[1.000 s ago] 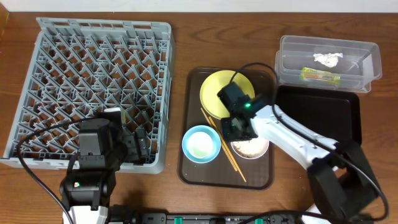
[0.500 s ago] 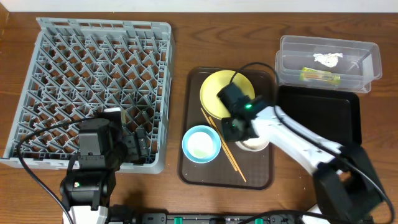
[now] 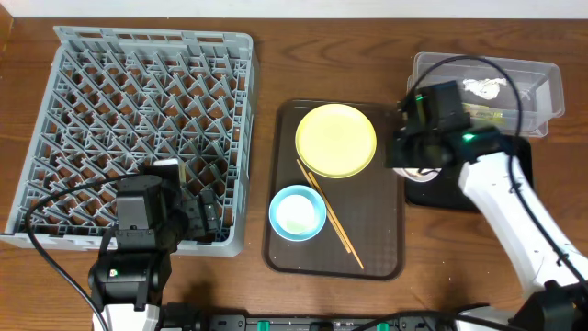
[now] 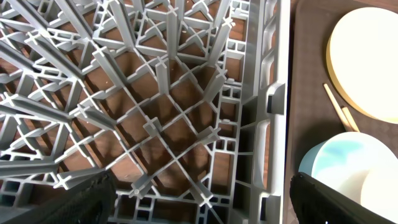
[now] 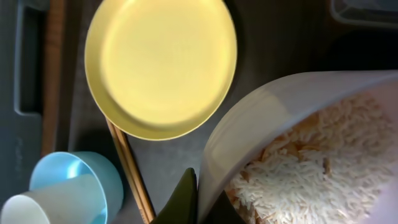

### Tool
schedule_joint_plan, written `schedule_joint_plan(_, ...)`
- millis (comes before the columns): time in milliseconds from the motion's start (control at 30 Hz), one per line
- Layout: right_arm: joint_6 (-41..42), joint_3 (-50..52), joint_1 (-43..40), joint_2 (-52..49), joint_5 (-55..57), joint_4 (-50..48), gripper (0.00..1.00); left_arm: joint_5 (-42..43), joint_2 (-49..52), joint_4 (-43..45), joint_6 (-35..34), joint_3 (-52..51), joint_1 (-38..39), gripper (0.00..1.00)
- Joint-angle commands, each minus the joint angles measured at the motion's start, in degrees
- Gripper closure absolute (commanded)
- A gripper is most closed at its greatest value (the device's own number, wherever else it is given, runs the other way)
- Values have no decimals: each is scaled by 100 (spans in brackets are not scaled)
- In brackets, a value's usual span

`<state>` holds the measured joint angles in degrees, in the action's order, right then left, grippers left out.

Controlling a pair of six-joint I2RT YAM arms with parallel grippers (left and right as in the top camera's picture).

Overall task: Sort waste into correct bins and load items into the dishwasher
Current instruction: 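Lift white cup over black tray and tip rice out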

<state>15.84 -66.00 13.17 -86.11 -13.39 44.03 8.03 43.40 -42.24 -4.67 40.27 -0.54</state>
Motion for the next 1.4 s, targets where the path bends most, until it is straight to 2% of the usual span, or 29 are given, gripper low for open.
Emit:
schedule_joint_plan(0, -417, -94, -544, -181, -1320, -74, 99, 9, 2, -20, 9, 131, 17, 9)
schedule_joint_plan(67, -695, -63, -964, -372, -2140, -142, 99, 9, 2, -17, 9, 131, 17, 9)
schedule_joint_plan(367, -1084, -63, -1836, -1049, -3814, -149, 99, 9, 2, -20, 9, 131, 17, 9)
schedule_joint_plan(500, -1189, -63, -2369, -1484, -4937, -162, 99, 9, 2, -20, 9, 131, 17, 9)
schedule_joint_plan(800, -1228, -57, -3226, -1965, -6247, -155, 99, 9, 2, -20, 9, 131, 17, 9)
schedule_joint_plan(1100, -1228, -20, -3755, -2000, -7573, -118, 99, 9, 2, -17, 9, 131, 17, 9)
schedule_joint_plan(1367, -933, -20, -4238, -2000, -7600, 225, 99, 9, 2, -22, 9, 131, 17, 9)
